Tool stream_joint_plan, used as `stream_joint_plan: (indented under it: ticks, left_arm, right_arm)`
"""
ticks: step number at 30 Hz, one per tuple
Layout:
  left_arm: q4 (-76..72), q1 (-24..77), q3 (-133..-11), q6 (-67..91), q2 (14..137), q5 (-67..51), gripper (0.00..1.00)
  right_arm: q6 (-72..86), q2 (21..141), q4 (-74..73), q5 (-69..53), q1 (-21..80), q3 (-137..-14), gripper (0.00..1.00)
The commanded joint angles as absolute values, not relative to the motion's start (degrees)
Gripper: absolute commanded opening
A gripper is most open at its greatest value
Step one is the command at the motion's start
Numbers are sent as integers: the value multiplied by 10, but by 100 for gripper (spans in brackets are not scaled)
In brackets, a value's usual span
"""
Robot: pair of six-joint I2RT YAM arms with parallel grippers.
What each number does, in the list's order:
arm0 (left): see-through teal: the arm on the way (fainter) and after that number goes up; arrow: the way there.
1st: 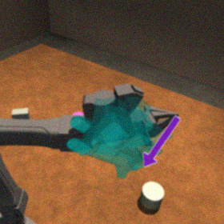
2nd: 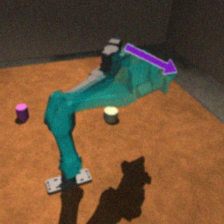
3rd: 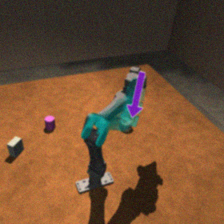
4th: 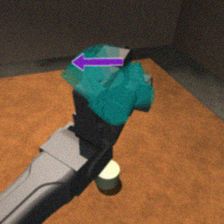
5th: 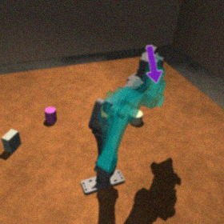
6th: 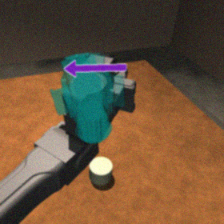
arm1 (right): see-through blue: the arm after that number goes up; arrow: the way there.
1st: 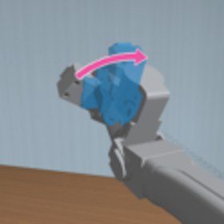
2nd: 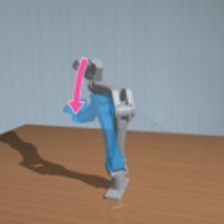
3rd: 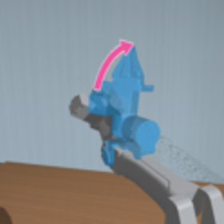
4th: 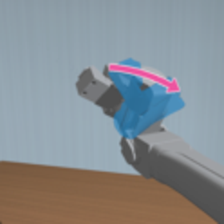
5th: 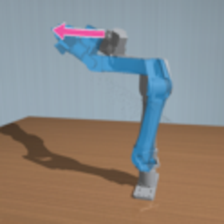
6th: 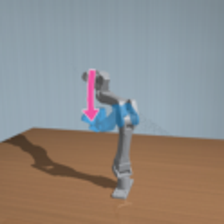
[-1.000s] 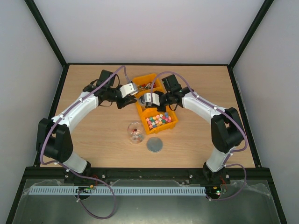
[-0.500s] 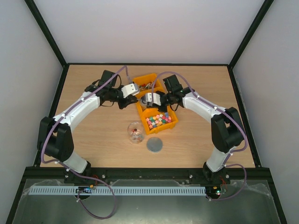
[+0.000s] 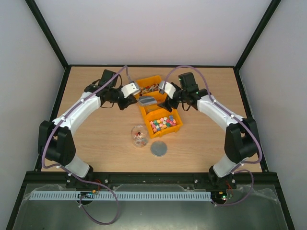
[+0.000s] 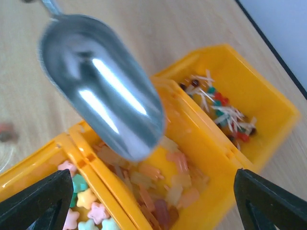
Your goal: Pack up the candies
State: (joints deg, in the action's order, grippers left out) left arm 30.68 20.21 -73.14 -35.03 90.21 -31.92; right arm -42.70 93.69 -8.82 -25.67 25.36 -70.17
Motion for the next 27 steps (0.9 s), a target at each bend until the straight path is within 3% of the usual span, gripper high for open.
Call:
stream_joint_plan:
  ticks: [1,7,11,21,27]
  left_arm:
    - [352,200,-764,-343,898,-273,2]
    - [399,200,-798,-363,915,-224,2]
    - [422,208,-826,-380,940,-190,2]
    - [443,248,-861,-383,973,-126,2]
    - [486,279,-899,-381,1007,-90,2]
  right_arm:
    - [-274,910,-120,-167,241,-698,93]
    - [-202,888,-163,-101,235,-643,94]
    - [-181,886,-180,-87,234,-620,89]
    - [-143,932,-164,-35,244,-603,59]
    - [-135,966,-150,-8,265,-612,50]
